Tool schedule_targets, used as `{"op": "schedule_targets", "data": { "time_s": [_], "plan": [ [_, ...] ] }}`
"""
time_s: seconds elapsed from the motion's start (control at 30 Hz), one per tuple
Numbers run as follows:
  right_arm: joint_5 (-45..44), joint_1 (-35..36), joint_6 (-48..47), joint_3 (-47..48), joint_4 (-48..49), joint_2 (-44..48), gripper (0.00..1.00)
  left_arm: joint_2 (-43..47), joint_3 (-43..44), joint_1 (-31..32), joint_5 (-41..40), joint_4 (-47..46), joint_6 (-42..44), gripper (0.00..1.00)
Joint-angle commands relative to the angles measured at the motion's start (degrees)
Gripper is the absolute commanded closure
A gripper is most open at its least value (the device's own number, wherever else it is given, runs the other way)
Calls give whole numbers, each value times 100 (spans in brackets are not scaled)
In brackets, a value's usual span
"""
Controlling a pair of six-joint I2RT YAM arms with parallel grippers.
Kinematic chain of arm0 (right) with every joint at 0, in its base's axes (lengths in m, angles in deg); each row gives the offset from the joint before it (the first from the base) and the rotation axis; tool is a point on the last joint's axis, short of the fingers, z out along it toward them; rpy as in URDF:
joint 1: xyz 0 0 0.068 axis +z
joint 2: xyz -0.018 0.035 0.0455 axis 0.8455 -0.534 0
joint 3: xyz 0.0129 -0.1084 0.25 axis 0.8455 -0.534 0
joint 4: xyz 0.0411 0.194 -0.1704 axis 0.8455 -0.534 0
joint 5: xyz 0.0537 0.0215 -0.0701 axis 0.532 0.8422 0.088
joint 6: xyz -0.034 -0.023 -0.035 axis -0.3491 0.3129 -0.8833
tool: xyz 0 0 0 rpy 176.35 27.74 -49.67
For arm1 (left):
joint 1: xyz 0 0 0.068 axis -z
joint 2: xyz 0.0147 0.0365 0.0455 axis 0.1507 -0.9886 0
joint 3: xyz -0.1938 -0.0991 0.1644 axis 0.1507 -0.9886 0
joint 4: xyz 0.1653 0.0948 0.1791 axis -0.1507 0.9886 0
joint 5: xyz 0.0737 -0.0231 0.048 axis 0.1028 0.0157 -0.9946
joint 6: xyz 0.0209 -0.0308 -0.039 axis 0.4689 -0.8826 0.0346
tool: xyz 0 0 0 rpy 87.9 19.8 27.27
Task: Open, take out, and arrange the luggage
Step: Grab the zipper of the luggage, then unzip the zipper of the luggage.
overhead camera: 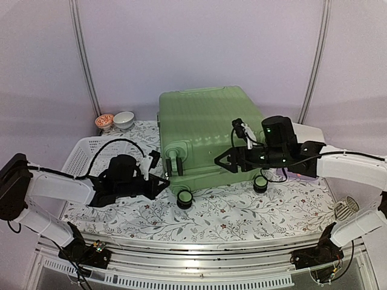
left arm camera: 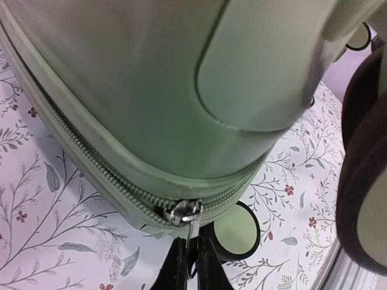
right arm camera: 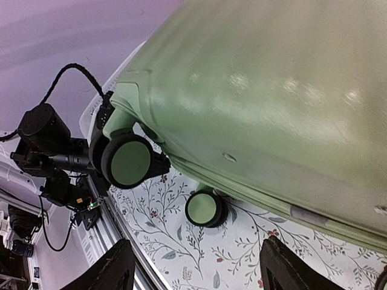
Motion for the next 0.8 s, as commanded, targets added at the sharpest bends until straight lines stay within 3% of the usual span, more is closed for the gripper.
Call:
{"op": "schedule_targets", "data": {
  "time_s": [0.0, 0.13, 0.37, 0.53, 0.77],
  "plan": [
    [-119, 178, -25, 308, 564, -476, 28, -151, -103, 140, 1497, -729, -45, 100],
    [-253, 356, -45, 493, 797, -940, 29, -220, -449, 135, 2410, -1710, -405, 100],
    [-257, 625, -25, 944, 1197, -1762, 32, -572, -971, 149, 3188, -3731, -1127, 100],
    [-216, 886, -129, 1727, 1068, -2468, 34, -962, -893, 283, 3258, -4018, -1259, 100],
    [-234, 981, -78, 2306, 1117, -2922, 39, -1294, -647, 746, 2641, -4098, -1109, 100]
  ]
}}
